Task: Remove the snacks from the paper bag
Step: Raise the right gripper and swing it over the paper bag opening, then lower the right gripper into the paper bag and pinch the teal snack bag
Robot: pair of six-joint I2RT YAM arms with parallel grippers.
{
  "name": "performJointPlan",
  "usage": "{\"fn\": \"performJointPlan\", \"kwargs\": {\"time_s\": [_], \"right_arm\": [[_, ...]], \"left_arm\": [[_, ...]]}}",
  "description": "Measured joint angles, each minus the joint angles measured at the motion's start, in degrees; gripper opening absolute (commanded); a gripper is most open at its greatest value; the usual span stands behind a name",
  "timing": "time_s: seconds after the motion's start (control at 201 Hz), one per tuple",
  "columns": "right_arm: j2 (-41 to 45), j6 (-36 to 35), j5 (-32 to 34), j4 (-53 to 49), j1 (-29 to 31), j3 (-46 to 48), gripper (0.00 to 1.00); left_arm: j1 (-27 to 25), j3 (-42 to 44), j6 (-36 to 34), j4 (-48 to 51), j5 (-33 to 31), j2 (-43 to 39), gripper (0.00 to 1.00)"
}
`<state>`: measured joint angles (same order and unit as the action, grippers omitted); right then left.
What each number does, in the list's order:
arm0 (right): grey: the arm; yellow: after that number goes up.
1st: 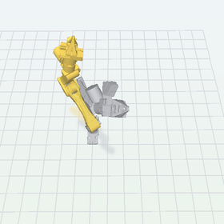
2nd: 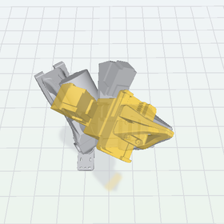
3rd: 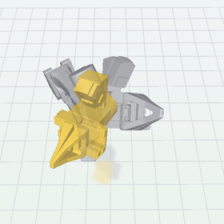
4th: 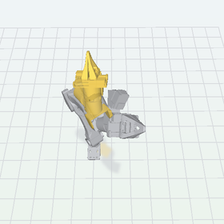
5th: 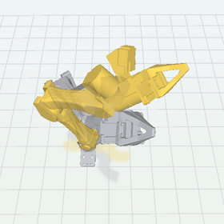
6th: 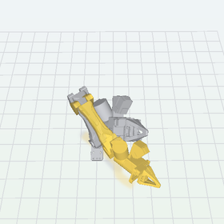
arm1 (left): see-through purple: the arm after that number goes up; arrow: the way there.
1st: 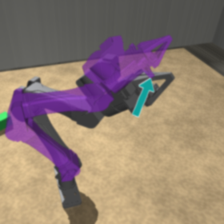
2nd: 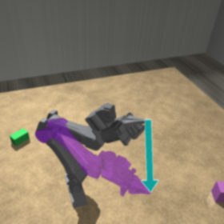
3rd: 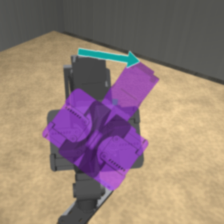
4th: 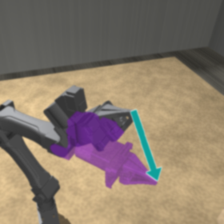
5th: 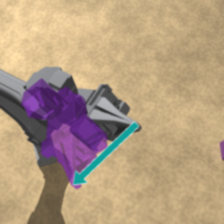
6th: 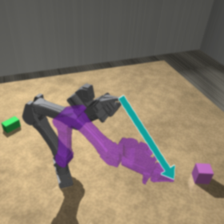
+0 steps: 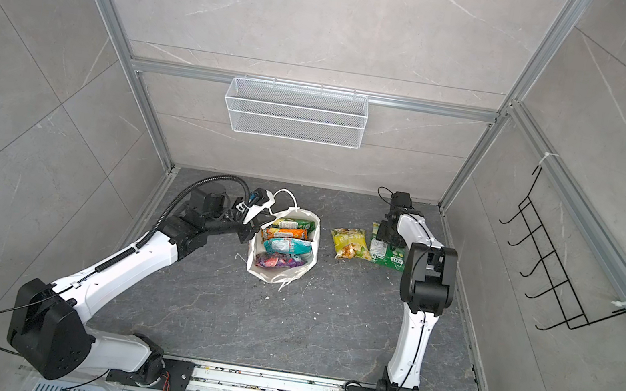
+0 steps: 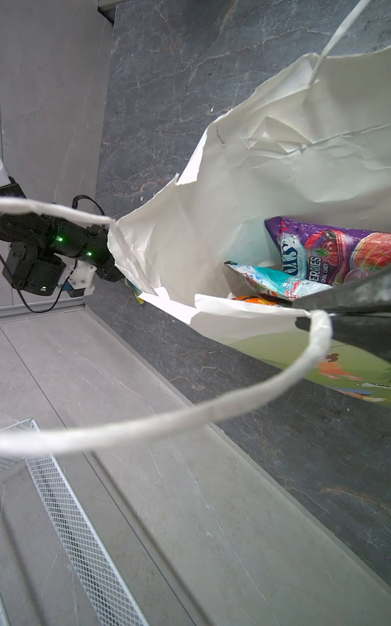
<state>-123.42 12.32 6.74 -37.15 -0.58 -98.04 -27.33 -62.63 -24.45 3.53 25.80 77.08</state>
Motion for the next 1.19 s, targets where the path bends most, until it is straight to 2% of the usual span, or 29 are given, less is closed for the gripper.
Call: {"fn": "performJointPlan", "kwargs": {"time_s": [0.109, 0.209, 0.368, 0.523, 0.667, 0.766, 0.921, 1.05, 1.194], "right_arm": [[5.9, -0.3, -1.1, -0.6, 1.4, 0.4, 0.53], [16.7, -2.2, -4.7, 2.3, 4.3, 3.3, 0.46], [35.6, -10.1, -13.7, 10.5, 15.5, 9.5, 0.4], [45.1, -19.2, -22.1, 18.6, 26.7, 20.2, 0.31], [48.2, -24.7, -26.0, 24.1, 31.3, 33.0, 0.25], [48.3, -27.2, -27.3, 24.7, 32.8, 37.2, 0.24], [48.9, -31.8, -26.8, 26.1, 37.0, 38.5, 0.21], [48.2, -36.1, -23.1, 26.7, 41.7, 38.3, 0.2], [43.0, -40.8, -18.3, 26.5, 44.2, 35.5, 0.2]], "left_arm": [[0.0, 0.0, 0.0, 0.5, 0.6, 0.0, 0.0], [0.0, 0.0, -0.2, 0.9, 1.6, 0.0, 0.0], [0.0, 0.0, -0.8, 1.2, 2.3, 0.0, 0.0], [0.0, 0.0, -1.4, 1.2, 2.9, 0.0, 0.0], [0.0, 0.0, -1.6, 1.4, 3.1, 0.0, 0.0], [0.0, 0.2, -1.7, 1.3, 3.3, 0.0, 0.0], [0.0, 0.2, -2.0, 1.4, 3.5, 0.0, 0.0], [0.0, 0.2, -2.0, 1.5, 4.0, 0.0, 0.0], [0.0, 0.2, -2.0, 1.6, 4.4, 0.0, 0.0]]}}
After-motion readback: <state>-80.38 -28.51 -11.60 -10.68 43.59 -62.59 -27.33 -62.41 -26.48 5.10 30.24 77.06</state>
